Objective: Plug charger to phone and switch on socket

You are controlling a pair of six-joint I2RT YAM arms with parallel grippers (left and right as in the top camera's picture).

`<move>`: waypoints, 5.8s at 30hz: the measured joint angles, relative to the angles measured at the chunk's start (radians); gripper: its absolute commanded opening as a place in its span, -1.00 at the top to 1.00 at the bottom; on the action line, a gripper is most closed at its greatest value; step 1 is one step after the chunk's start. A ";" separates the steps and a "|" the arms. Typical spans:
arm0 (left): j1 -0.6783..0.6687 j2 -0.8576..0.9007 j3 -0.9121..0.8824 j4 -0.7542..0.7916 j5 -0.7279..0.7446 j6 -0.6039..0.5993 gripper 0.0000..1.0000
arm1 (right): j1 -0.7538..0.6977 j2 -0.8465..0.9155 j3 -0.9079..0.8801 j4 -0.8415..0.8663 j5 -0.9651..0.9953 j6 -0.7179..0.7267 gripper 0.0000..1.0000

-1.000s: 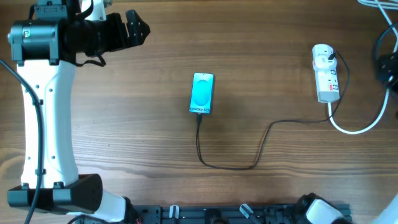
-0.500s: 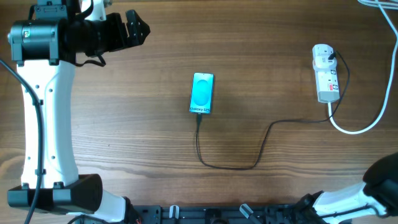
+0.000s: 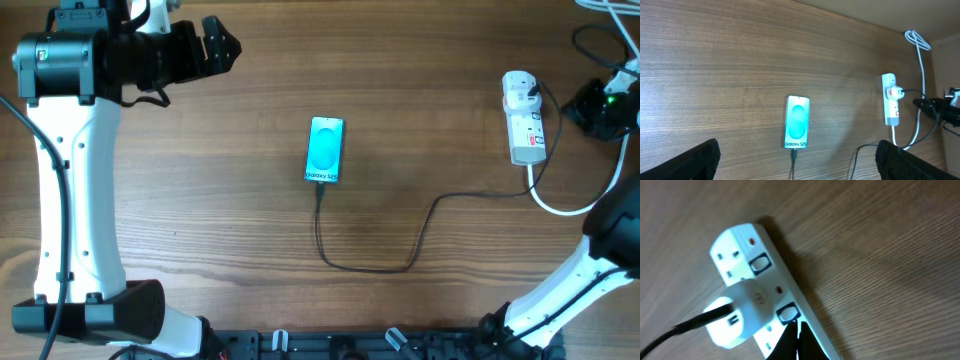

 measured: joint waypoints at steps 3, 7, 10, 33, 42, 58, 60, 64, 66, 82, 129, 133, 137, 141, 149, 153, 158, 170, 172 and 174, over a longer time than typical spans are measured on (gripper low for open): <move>0.000 0.000 0.000 0.000 0.000 0.000 -1.00 | 0.014 0.031 0.000 0.016 0.006 0.000 0.91; 0.000 0.000 0.000 0.000 0.000 0.000 -1.00 | 0.054 0.074 0.000 0.031 0.011 -0.001 0.92; 0.000 0.000 0.000 0.000 0.000 0.000 -1.00 | 0.061 0.091 0.000 0.053 0.018 -0.001 0.92; 0.000 0.000 0.000 0.000 0.000 0.000 -1.00 | 0.077 0.100 0.010 0.050 0.026 -0.072 0.91; 0.000 0.000 0.000 0.000 0.000 0.000 -1.00 | 0.086 0.100 0.024 0.013 0.036 -0.084 0.91; 0.000 0.000 0.000 0.000 0.000 0.000 -1.00 | 0.090 0.081 -0.017 0.053 0.043 -0.075 0.92; 0.000 0.000 0.000 0.000 0.000 0.000 -1.00 | 0.093 0.080 -0.018 0.053 0.050 -0.074 0.91; 0.000 0.000 0.000 0.000 0.000 0.000 -1.00 | 0.095 0.079 -0.018 0.049 0.056 -0.071 0.91; 0.000 0.000 0.000 0.000 0.000 0.000 -1.00 | 0.095 0.079 -0.017 0.048 0.057 -0.071 0.91; 0.000 0.000 0.000 0.000 0.000 0.000 -1.00 | 0.098 0.061 -0.024 0.004 0.077 0.003 0.91; 0.000 0.000 0.000 0.000 0.000 0.000 -1.00 | 0.341 -0.791 0.166 -0.711 -0.035 0.085 -1.00; 0.000 0.000 0.000 0.000 0.000 0.000 -1.00 | 0.382 -0.816 0.124 -0.556 0.016 0.010 -0.99; 0.000 0.000 0.000 0.000 0.000 0.000 -1.00 | 0.455 -0.948 -0.076 -0.315 0.071 -0.019 -0.99; 0.000 0.000 0.000 0.000 0.000 0.000 -1.00 | 0.498 -1.124 -0.370 -0.053 0.106 -0.026 -0.99; 0.000 0.000 0.000 0.000 0.000 0.000 -1.00 | 0.562 -1.539 -0.996 0.544 0.210 -0.037 -0.99; 0.000 0.000 0.000 -0.001 0.000 0.000 -1.00 | 0.575 -1.737 -1.259 0.761 0.266 -0.039 -0.99; 0.000 0.000 0.000 0.000 0.000 0.000 -1.00 | 0.576 -1.905 -1.481 0.881 0.292 -0.039 -0.99; 0.000 0.000 0.000 0.000 0.000 0.000 -1.00 | 0.576 -2.070 -1.665 0.935 0.334 -0.038 -0.99; 0.000 0.000 0.000 -0.001 0.000 0.000 -1.00 | 0.576 -2.084 -1.665 0.831 0.340 -0.038 -0.99; 0.000 0.000 0.000 0.000 0.000 0.000 -1.00 | 0.576 -2.100 -1.667 0.774 0.340 -0.038 -0.99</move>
